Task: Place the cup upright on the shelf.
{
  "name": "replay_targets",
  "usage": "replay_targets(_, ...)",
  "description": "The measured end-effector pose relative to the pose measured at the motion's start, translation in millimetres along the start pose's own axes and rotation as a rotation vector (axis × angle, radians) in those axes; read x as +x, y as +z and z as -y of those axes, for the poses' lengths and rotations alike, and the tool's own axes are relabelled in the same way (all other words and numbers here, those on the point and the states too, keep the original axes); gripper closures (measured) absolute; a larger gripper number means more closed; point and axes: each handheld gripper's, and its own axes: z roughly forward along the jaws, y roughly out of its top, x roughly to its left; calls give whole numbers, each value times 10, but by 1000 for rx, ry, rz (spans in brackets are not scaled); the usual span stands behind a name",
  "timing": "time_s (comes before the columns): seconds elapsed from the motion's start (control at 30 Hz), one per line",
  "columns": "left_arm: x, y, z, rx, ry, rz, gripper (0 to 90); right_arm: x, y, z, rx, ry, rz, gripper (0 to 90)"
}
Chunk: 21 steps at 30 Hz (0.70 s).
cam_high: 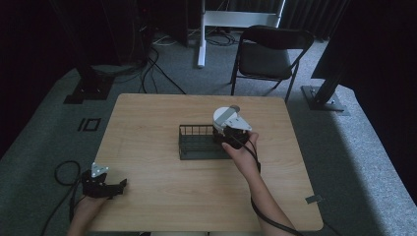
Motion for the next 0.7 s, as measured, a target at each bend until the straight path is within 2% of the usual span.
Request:
replay_targets(0.23,0,0,0,0,0,0,1,-35,62,82,35,26,-1,184)
replay_targets(0.6,0,0,0,0,0,0,1,-25,139,162,73,26,12,183)
replay_targets(0.7,0,0,0,0,0,0,1,-21,149,175,79,26,2,183)
